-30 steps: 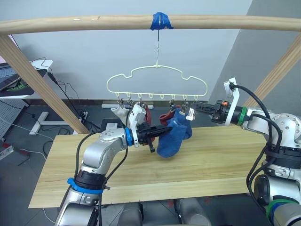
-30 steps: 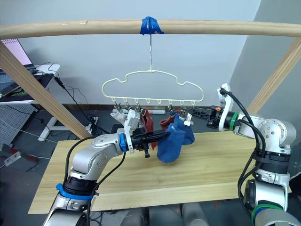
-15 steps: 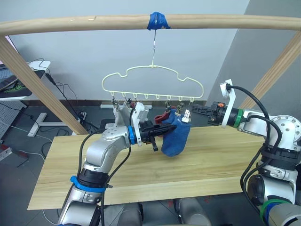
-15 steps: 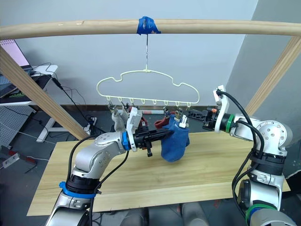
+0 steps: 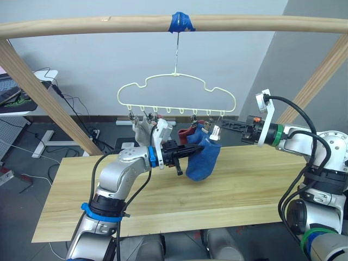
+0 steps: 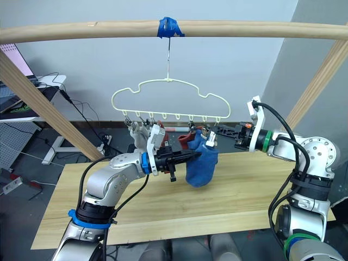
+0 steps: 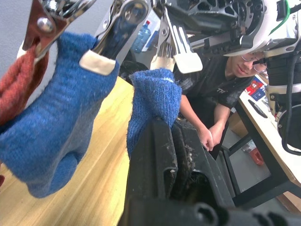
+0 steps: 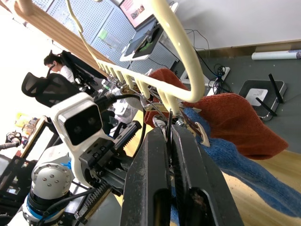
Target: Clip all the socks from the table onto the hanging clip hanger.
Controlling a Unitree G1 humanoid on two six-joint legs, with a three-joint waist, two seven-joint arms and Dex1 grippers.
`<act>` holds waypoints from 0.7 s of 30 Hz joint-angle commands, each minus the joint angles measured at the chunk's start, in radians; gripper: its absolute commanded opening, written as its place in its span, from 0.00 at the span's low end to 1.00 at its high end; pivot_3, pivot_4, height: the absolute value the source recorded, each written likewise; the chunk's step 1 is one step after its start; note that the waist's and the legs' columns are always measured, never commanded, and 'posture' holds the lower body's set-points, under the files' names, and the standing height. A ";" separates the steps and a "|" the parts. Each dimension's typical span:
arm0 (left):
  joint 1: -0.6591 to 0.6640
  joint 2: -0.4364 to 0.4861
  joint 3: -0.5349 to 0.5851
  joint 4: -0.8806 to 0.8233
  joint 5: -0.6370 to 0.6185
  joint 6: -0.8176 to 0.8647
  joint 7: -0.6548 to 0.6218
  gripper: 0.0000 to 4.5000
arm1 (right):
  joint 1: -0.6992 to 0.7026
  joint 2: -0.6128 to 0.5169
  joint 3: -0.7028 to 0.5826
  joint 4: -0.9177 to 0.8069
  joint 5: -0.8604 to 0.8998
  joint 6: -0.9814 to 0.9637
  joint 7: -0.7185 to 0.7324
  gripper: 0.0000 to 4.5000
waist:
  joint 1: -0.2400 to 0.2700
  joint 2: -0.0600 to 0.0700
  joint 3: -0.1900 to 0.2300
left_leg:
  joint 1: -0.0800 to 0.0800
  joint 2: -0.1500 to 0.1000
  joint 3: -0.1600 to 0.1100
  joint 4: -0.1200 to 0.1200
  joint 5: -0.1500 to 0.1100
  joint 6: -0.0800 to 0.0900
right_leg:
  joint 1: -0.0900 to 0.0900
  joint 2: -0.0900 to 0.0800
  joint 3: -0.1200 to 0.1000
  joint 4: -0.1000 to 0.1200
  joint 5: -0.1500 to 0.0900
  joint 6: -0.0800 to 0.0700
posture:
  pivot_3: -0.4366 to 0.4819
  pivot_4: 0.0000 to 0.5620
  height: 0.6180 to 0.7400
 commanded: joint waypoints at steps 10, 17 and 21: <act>-0.027 -0.008 -0.011 -0.043 -0.023 -0.005 -0.010 0.00 | -0.020 0.009 0.008 -0.044 0.045 -0.017 -0.003 0.00 | 0.000 0.000 0.000 | -0.001 0.000 0.000 0.000 0.000 0.000 | -0.001 0.000 0.000 0.000 0.000 0.000 | 0.32 0.29 1.00; -0.044 -0.026 -0.015 -0.032 -0.020 -0.024 -0.009 0.00 | -0.004 0.011 0.040 -0.067 0.041 -0.029 -0.001 0.00 | 0.000 0.000 0.000 | -0.001 0.000 0.000 0.000 0.000 0.000 | -0.001 0.000 0.000 0.000 0.000 0.000 | 0.32 0.27 1.00; -0.051 -0.027 -0.014 -0.026 -0.018 -0.028 -0.008 0.00 | 0.004 0.009 0.048 -0.074 0.044 -0.033 0.001 0.00 | 0.000 0.000 0.000 | -0.001 0.000 0.000 0.000 0.000 0.000 | -0.002 0.000 0.000 0.000 0.000 0.000 | 0.32 0.27 1.00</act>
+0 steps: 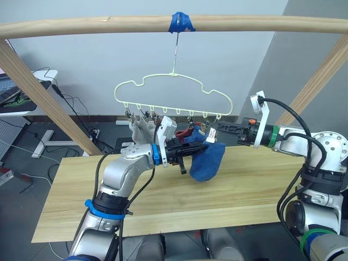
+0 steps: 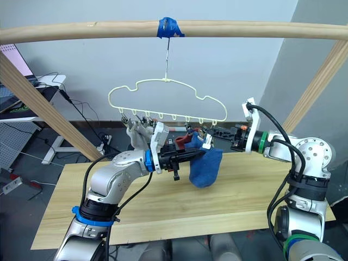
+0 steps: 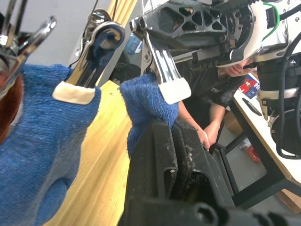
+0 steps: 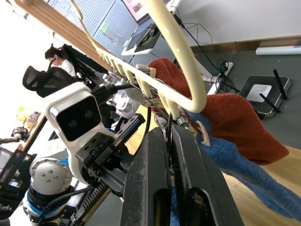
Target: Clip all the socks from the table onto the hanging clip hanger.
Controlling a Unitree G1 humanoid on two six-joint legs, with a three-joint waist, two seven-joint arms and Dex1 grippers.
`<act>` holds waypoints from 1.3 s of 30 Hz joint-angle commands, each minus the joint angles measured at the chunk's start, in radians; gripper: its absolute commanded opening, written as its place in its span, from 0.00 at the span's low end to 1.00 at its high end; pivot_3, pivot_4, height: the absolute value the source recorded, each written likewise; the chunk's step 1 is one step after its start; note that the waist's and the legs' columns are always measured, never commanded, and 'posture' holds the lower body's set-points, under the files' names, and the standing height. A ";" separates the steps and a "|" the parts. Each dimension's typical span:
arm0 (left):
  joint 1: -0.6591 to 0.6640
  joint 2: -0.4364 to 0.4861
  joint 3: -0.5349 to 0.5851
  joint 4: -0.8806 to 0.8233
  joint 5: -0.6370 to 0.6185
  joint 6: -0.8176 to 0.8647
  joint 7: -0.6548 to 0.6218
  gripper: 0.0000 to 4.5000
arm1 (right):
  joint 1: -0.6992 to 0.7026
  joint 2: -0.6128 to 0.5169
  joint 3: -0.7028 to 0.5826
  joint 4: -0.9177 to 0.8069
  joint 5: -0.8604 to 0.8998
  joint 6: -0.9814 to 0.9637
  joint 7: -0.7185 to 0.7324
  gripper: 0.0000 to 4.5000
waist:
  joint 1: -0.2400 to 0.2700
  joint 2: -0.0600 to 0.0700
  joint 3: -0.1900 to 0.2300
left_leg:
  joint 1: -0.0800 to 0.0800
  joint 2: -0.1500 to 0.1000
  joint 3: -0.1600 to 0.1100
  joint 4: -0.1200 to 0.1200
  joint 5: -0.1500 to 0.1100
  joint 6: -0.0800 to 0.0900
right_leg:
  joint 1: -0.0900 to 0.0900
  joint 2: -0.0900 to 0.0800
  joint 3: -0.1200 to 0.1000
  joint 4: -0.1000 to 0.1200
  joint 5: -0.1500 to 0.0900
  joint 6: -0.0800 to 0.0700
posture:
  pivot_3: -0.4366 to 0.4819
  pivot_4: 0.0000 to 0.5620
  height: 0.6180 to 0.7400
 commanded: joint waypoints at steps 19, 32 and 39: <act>-0.039 -0.005 0.007 -0.002 -0.009 -0.042 -0.005 0.00 | 0.010 -0.050 -0.001 -0.045 0.058 -0.035 0.060 0.73 | 0.001 0.000 0.000 | 0.000 0.000 0.000 0.000 0.000 0.000 | 0.000 0.000 0.000 0.000 0.000 0.000 | 0.33 0.27 1.00; -0.079 -0.021 -0.008 0.076 0.031 -0.105 -0.007 0.11 | 0.255 -0.340 -0.008 -0.404 -0.043 -0.293 0.169 1.00 | -0.001 0.000 0.000 | 0.000 0.000 0.000 0.000 0.000 0.000 | 0.000 0.000 0.000 -0.001 0.000 0.001 | 0.27 0.29 1.00; -0.093 0.000 0.006 0.115 0.034 -0.115 -0.033 0.55 | 0.358 -0.360 0.048 -0.519 -0.169 -0.484 0.163 1.00 | -0.002 -0.001 0.000 | 0.000 0.000 0.001 0.001 0.000 0.000 | 0.000 0.000 0.001 -0.001 0.000 0.001 | 0.24 0.30 1.00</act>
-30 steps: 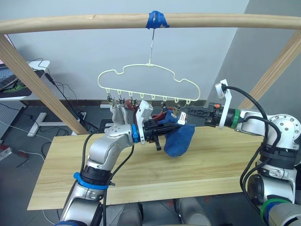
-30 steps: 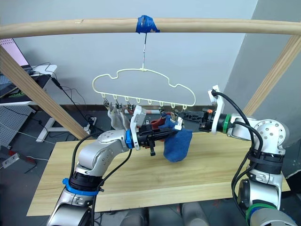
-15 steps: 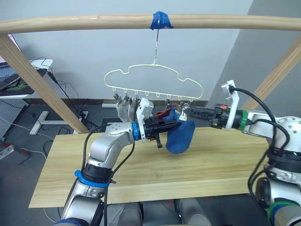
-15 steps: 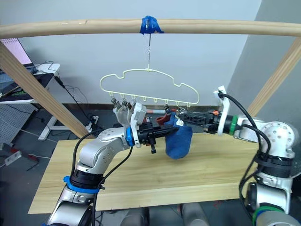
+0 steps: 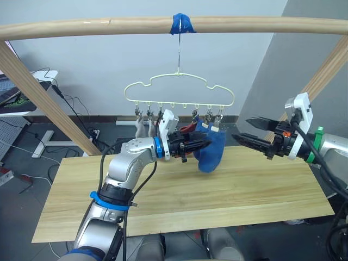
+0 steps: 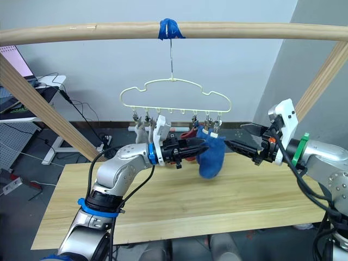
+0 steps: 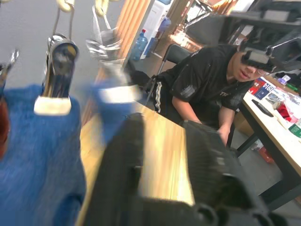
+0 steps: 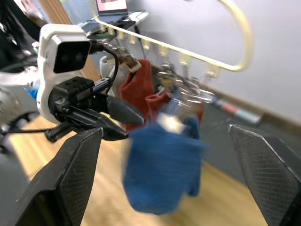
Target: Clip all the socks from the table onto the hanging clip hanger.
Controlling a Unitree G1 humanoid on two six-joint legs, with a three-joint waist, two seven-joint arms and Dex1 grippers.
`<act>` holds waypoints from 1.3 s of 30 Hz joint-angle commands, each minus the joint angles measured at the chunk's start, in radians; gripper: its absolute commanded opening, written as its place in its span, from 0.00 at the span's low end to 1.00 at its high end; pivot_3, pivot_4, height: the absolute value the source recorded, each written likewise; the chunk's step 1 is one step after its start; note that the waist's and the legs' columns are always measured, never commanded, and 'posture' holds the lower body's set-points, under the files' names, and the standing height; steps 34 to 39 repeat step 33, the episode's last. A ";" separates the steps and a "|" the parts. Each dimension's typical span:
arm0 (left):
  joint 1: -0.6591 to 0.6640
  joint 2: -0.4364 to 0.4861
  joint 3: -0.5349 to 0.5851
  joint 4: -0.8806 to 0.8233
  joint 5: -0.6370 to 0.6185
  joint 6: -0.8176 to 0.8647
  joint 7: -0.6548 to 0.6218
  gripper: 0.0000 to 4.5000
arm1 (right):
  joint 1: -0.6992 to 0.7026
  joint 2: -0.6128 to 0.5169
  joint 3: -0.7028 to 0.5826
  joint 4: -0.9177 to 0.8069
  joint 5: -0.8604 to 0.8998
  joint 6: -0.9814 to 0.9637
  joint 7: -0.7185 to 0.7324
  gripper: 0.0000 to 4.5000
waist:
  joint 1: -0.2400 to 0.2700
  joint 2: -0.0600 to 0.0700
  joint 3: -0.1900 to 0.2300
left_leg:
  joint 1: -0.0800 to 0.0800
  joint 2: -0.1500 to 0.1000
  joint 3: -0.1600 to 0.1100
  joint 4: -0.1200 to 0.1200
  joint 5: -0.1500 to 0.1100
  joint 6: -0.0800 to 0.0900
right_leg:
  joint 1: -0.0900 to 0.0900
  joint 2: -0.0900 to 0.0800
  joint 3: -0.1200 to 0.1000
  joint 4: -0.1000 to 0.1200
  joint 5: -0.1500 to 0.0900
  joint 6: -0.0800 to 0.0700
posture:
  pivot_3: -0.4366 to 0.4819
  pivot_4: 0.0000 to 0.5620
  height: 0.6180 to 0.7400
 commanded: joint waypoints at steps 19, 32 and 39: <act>0.451 0.454 0.490 -0.343 -0.115 0.157 0.075 0.99 | 0.113 0.003 0.171 0.078 -0.266 -0.362 0.110 1.00 | 0.012 -0.002 0.000 | -0.001 0.003 0.001 -0.001 0.000 0.000 | -0.004 0.001 0.000 0.003 -0.001 -0.001 | 0.39 0.27 1.00; 0.554 0.464 0.539 -0.368 -0.060 0.124 0.195 0.99 | 0.134 0.018 0.177 0.126 -0.317 -0.400 0.121 1.00 | 0.062 -0.003 0.000 | -0.001 0.003 0.001 -0.001 0.000 0.000 | -0.004 0.001 0.000 0.002 0.000 -0.002 | 0.42 0.24 1.00; 0.549 0.480 0.519 -0.359 -0.047 0.136 0.194 0.99 | 0.139 0.020 0.175 0.126 -0.319 -0.401 0.120 1.00 | 0.062 -0.003 0.000 | -0.001 0.003 0.001 -0.001 0.000 0.000 | -0.004 0.001 0.000 0.002 0.000 -0.003 | 0.42 0.24 1.00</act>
